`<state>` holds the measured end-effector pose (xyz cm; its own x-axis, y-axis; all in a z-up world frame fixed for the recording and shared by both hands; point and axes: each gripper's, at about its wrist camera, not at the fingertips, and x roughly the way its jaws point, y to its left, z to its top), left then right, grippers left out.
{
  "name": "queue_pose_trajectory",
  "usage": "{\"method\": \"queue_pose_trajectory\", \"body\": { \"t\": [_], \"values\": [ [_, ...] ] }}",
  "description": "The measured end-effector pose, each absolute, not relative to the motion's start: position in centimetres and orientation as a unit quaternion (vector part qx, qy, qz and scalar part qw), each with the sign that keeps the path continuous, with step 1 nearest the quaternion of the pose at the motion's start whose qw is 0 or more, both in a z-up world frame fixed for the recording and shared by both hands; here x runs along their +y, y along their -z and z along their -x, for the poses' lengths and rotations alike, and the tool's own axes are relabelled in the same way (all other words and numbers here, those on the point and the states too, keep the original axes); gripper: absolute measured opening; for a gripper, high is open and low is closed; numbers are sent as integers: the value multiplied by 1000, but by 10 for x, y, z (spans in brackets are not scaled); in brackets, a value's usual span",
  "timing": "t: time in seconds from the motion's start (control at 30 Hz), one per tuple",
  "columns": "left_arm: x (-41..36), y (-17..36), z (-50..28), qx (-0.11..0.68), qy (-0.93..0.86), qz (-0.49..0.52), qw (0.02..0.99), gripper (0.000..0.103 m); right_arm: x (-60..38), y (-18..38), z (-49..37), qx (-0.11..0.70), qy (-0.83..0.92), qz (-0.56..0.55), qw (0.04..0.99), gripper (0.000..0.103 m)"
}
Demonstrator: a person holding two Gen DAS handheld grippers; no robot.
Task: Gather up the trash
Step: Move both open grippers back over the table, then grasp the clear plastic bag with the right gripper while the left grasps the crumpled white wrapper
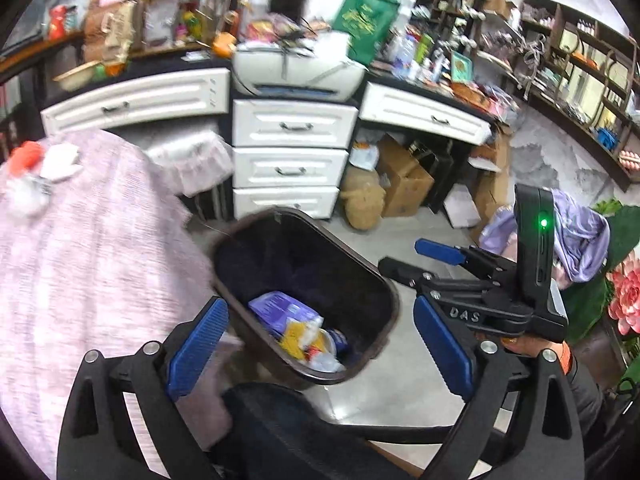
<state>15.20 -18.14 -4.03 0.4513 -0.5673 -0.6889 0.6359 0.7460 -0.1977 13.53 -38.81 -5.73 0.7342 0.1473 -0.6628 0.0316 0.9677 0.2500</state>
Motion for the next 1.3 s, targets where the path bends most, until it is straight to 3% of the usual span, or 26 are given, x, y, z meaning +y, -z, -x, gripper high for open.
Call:
{"method": "queue_pose_trajectory", "body": {
  "t": [0.4,0.8,1.17,1.3],
  "values": [
    [-35,-1,-220,342,198,-9,919,97,-270,-6,-208,346,-181,-39,920,78],
    [108,27,-340,390,40,30,919,97,-135,-25,-315,362,-268,51,891,78],
    [116,34,-435,404,39,-57,912,97,-79,-12,-379,381,-254,95,884,69],
    [111,42,-452,413,47,-90,905,97,-72,-2,-386,398,-239,105,879,55]
  ]
}}
